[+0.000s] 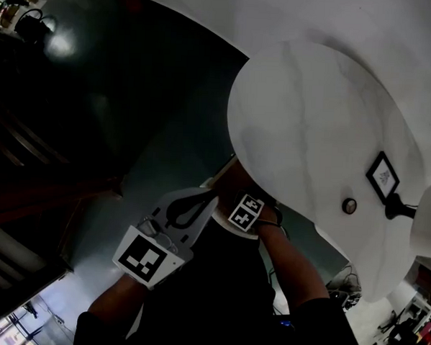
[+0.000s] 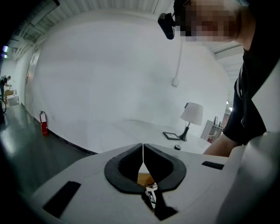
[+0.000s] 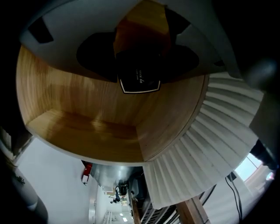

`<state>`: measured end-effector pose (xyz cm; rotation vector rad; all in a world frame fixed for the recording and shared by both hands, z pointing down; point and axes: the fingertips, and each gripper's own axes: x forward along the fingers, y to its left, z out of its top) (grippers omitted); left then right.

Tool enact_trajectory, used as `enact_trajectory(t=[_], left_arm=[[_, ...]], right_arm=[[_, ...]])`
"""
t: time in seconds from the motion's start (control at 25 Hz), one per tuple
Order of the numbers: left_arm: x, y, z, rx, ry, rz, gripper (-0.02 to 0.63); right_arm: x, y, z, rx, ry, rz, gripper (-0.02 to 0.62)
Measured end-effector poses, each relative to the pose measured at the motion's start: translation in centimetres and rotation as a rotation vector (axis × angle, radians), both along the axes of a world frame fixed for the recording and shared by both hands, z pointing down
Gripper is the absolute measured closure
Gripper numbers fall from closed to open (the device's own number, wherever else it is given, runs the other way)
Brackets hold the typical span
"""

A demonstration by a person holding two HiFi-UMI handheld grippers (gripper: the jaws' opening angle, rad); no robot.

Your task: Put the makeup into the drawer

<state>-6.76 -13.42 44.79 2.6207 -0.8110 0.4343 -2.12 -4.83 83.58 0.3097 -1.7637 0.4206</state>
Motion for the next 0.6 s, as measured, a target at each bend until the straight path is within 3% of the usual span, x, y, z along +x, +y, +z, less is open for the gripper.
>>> enact_trajectory(t=[0.28, 0.6], left_arm=[[-0.5, 0.2, -0.1, 0.003, -0.004, -0.028, 0.594], [-2.1, 0.6, -0.1, -0.003, -0.008, -0.056, 0.594]], right_arm=[[0.7, 1.7, 1.6, -0.015, 0.092, -0.143, 0.314], [0.8, 1.2, 1.9, -0.027, 0.119, -0.088, 0.314]])
